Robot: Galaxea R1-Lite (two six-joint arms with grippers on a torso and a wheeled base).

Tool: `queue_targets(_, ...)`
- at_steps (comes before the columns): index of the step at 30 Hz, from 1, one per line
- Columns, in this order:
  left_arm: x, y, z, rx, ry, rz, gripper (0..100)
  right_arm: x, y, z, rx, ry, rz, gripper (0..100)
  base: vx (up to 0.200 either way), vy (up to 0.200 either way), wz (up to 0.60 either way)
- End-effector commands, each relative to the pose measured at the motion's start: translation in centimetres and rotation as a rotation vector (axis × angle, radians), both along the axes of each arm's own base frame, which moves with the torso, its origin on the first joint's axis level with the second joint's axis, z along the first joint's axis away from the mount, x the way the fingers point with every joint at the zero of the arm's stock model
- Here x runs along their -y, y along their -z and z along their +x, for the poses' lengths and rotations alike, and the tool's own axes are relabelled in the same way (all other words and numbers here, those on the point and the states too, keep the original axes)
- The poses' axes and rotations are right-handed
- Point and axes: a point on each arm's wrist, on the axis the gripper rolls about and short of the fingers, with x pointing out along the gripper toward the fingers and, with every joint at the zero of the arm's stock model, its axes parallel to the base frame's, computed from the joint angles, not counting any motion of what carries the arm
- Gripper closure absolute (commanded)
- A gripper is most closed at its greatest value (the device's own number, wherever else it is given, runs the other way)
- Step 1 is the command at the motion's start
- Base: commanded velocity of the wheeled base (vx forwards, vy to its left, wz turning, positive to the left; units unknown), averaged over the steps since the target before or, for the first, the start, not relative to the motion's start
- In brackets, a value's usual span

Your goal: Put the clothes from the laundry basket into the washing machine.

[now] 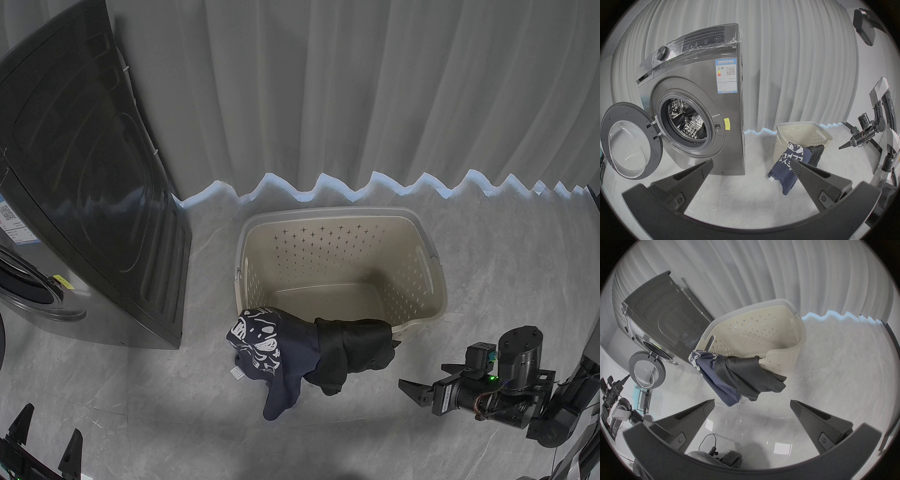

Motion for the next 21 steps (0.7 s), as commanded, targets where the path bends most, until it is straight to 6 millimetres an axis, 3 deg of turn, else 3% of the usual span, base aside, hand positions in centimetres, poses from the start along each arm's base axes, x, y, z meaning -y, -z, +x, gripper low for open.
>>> queue_targets(1, 0.0, 0.5, 0.0, -0.003, 0.0, 0.001, 0, -1.5, 2.1, 1.1, -0.055, -0.019, -0.025, 0, 0.0, 0.0, 0.0)
queue_targets(10, 0.0, 0.5, 0.0, -0.003, 0.0, -0.003, 0, -4.9, 2.2, 2.4, -0.003, -0.091, 0.008, 0, 0.0, 0.0, 0.0)
queue_targets(21, 0.0, 0.5, 0.0, -0.003, -0.002, -0.005, 0, -7.1, 3.2, 4.1, 0.016, -0.079, 0.026, 0, 0.0, 0.0, 0.0)
